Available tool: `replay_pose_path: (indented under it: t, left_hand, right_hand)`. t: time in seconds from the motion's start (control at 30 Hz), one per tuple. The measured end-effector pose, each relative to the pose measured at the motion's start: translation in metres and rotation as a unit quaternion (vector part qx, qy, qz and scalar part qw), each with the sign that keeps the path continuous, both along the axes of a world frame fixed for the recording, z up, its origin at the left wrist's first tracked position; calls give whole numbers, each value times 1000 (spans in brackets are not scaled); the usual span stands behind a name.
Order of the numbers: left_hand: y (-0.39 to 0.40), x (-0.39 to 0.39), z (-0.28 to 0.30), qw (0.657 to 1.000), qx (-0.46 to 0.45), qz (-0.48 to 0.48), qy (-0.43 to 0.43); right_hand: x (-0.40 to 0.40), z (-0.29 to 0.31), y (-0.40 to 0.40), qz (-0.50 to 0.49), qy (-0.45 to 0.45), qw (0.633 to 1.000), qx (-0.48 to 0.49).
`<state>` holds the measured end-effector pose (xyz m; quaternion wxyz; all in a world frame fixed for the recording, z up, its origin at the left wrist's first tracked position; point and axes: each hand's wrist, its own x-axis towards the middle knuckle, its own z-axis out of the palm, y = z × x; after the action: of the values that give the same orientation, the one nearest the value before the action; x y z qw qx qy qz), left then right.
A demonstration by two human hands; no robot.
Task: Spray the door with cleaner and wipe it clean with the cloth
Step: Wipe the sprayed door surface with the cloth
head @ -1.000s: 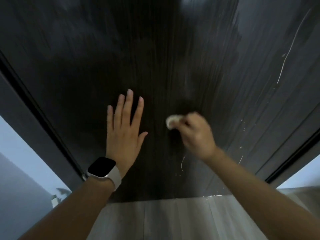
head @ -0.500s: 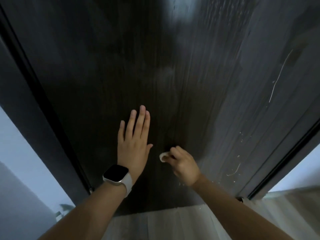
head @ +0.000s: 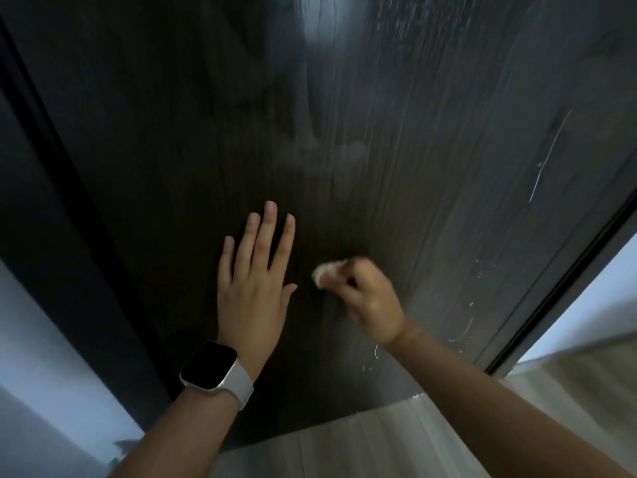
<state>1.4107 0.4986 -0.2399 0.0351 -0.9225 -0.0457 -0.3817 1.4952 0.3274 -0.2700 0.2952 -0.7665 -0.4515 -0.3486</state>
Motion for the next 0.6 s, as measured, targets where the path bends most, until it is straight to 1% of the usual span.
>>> replay_pose_path:
  t: [0.03, 0.07, 0.1, 0.13, 0.17, 0.2, 0.23, 0.3, 0.37, 0.4, 0.43, 0.47, 0.5, 0.53, 0.57, 0.6]
  left_hand:
    - [2, -1, 1, 1000, 10, 0, 4]
    - [5, -2, 2, 1000, 18, -1, 8]
    - [7, -3, 2, 1000, 23, -2, 11]
    - [8, -4, 3, 1000, 24, -3, 14]
    - [8, -5, 3, 1000, 23, -4, 16]
    - [8, -5, 3, 1000, 21, -6, 18]
    - [8, -5, 3, 1000, 18, -5, 18]
    - [5, -5, 3, 1000, 11, -3, 24]
    - [4, -5, 3, 1000, 5, -5, 21]
    - [4, -5, 2, 1000, 3, -8, 16]
    - [4, -5, 2, 1000, 2, -11, 12]
    - [3, -5, 2, 1000, 0, -12, 6]
    - [3, -4, 1, 1000, -4, -11, -2]
    - [3, -4, 0, 1000, -9, -8, -8]
    - [3, -4, -1, 1000, -14, -5, -11]
    - [5, -3, -2, 1000, -18, -1, -12]
  right_hand:
    - [-3, -7, -4, -20, -13, 998, -56]
    - [-4, -3, -6, -34, -28, 995, -91]
    - [-4, 9, -7, -41, -29, 994, -98]
    - [-9, 31, -3, -39, -14, 996, -77]
    - [-8, 56, 0, -66, -38, 997, -30]
    - [-8, 87, 3, -105, -67, 992, 18]
    - [-4, 114, 8, -123, -94, 985, 74]
    - [2, 163, 15, -121, -131, 969, 170]
    - [11, 183, 25, -130, -176, 951, 217]
    - [11, 177, 31, -135, -184, 946, 229]
    - [10, 160, 35, -131, -181, 950, 220]
    - [8, 134, 38, -104, -155, 965, 185]
    - [4, 105, 38, -72, -135, 980, 125]
    - [0, 77, 36, -51, -142, 987, 49]
    - [-5, 58, 32, -43, -148, 988, -18]
    - [-4, 48, 29, -32, -143, 988, -55]
